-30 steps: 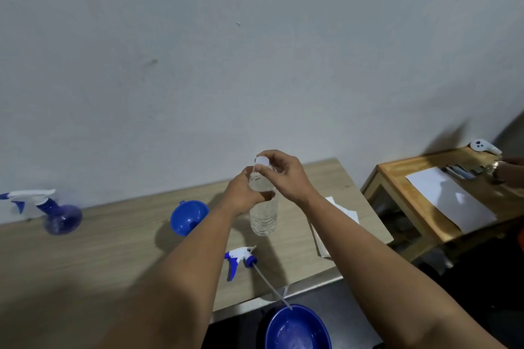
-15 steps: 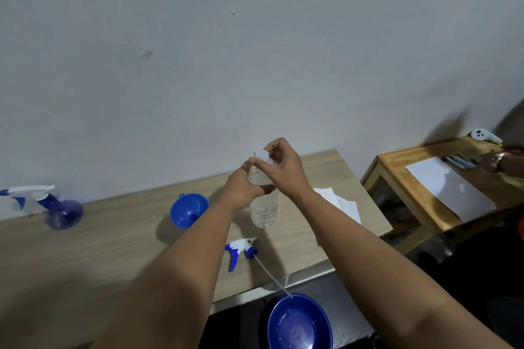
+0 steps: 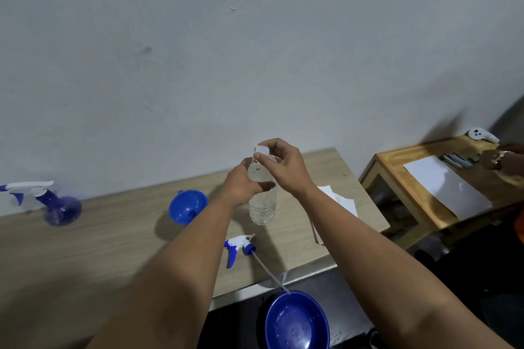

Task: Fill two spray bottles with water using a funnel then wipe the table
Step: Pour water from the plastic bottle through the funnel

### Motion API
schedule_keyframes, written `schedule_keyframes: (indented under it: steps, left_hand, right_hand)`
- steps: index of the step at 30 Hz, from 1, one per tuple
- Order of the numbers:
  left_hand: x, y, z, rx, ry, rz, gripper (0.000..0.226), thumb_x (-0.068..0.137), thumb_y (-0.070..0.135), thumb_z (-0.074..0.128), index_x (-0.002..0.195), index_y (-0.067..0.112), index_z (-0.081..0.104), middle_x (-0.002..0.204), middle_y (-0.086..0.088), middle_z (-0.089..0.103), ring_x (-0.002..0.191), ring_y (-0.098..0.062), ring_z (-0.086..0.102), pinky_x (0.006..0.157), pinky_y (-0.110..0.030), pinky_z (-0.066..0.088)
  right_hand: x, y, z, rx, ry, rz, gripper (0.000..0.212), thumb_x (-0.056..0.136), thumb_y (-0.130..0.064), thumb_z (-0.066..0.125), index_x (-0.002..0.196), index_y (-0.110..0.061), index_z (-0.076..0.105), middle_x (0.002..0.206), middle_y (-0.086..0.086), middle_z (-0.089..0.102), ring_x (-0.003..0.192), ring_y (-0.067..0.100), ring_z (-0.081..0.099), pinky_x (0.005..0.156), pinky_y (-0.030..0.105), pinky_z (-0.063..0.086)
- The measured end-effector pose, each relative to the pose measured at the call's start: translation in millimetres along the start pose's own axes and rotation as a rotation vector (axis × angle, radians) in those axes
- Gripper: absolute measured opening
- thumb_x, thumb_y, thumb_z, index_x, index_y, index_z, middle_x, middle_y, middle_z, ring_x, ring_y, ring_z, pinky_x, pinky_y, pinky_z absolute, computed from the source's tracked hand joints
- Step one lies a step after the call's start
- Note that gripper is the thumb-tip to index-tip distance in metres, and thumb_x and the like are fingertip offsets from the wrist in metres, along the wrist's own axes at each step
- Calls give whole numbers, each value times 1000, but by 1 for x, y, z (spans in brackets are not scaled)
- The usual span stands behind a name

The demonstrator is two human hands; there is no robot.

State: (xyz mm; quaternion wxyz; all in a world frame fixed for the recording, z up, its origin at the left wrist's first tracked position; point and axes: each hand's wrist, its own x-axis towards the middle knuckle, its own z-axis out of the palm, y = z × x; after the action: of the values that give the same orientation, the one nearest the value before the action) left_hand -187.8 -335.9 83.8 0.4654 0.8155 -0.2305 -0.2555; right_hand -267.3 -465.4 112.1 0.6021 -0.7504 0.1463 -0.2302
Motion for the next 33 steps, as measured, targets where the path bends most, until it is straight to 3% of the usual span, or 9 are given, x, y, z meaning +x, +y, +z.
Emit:
schedule_keyframes:
  steps: [2,5,7,12,15,18,25,29,33]
  left_hand:
    - [0,0,0,11,2,5,76,65,42,90,131,33,53,118,14,67,108,-11,64,83,-30,53]
    - [1,1,0,4,4,11,78,66,41,90,133,31,52,120,12,65,109,-11,63,82,-28,51]
    - [2,0,2,12,8,12,81,63,44,90,133,30,52,122,11,65,110,-11,62,90,-31,52]
    - [3,-1,3,-3,19,1,78,63,40,92,131,31,54,120,12,66,110,-11,64,90,-30,52]
    - [1,1,3,-12,10,-1,81,65,40,92,134,30,52,124,12,64,111,-11,62,88,-27,49]
    - [3,-1,5,9,7,-4,85,65,44,91,137,31,49,125,14,62,112,-10,61,90,-28,48]
    - [3,-3,5,6,29,-16,98,57,55,92,141,37,45,129,18,61,118,-8,58,99,-33,50]
    - [-7,5,-2,49,34,9,99,58,53,93,143,38,44,131,17,60,122,-11,57,89,-22,47]
    - [-21,10,-19,129,63,28,123,58,57,92,158,37,23,152,5,47,138,-16,46,106,-31,42]
  right_hand:
    - [1,-8,-2,37,66,1,21,90,-23,83,108,-16,76,103,-3,79,104,14,74,102,48,58]
    - [8,-18,-13,92,209,-27,25,90,-15,83,113,-11,75,100,-5,75,94,5,70,87,23,57]
    - [9,-12,-26,41,288,-1,26,90,-17,83,115,-14,75,98,-5,73,85,3,66,80,16,53]
    - [-33,61,-49,-203,334,320,33,88,-35,81,117,-22,74,91,-1,72,79,12,65,81,31,54]
    - [-69,112,-50,-425,72,508,37,92,-33,77,126,-20,71,99,0,72,93,19,68,88,32,53]
    - [-96,144,-41,-468,-137,651,32,98,-30,71,129,-22,68,114,4,72,109,23,67,97,35,53]
    - [-112,156,-22,-678,-171,605,36,102,-39,60,138,-33,61,125,3,72,113,27,67,95,41,53]
    - [-103,144,-26,-633,-152,612,45,102,-36,60,145,-27,53,132,10,70,118,31,66,103,44,52]
    - [-86,120,-32,-557,7,553,58,97,-44,65,148,-21,51,119,10,74,107,28,70,99,41,55]
